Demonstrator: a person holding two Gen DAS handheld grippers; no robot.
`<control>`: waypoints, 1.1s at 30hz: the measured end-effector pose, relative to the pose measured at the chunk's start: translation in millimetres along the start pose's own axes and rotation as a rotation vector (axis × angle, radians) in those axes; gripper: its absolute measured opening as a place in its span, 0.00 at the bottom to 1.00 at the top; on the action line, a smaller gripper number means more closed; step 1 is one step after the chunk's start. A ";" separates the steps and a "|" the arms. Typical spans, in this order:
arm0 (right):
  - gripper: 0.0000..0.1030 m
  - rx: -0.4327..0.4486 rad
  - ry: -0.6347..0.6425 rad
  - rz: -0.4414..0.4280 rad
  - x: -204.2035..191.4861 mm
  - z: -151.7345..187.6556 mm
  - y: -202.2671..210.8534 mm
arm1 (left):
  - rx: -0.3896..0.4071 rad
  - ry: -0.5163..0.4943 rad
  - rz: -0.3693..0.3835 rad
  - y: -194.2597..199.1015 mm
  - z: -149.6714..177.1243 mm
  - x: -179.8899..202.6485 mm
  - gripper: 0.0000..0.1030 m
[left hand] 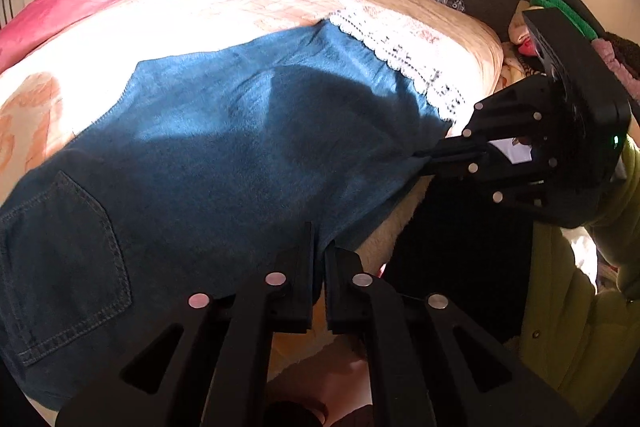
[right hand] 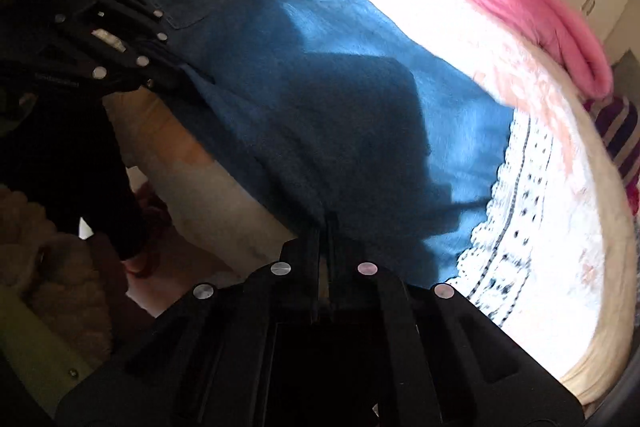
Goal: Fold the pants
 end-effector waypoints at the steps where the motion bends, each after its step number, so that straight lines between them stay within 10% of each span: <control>1: 0.01 -0.008 -0.008 0.010 1.4 1.5 -3.7 | -0.008 0.005 0.002 -2.9 1.1 -0.9 0.08; 11: 0.41 0.093 -0.282 -0.070 49.3 15.6 32.3 | 0.064 0.081 -0.003 38.2 9.6 -21.3 0.39; 17: 0.44 0.187 -0.542 0.014 114.7 34.2 57.2 | 0.212 0.320 -0.250 111.5 23.7 -108.5 0.58; 23: 0.44 0.190 -0.629 0.030 136.6 32.8 45.0 | 0.195 0.487 -0.566 145.5 55.0 -187.0 0.69; 30: 0.47 0.127 -0.603 0.048 131.8 23.6 20.6 | 0.142 0.593 -0.422 106.2 62.1 -198.1 0.68; 33: 0.48 0.087 -0.603 0.061 133.7 29.3 11.5 | 0.132 0.562 -0.480 92.9 59.1 -197.7 0.46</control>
Point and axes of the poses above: each gripper's, at about its wrist camera, not at the fingertips, and y roughly against the way its jaws point, x to its right, z to its underside, the point moved 6 cm from there along -y, roughly the way its jaws point, and after that the axes turned 2 degrees about -z, right-handed, at the moved point
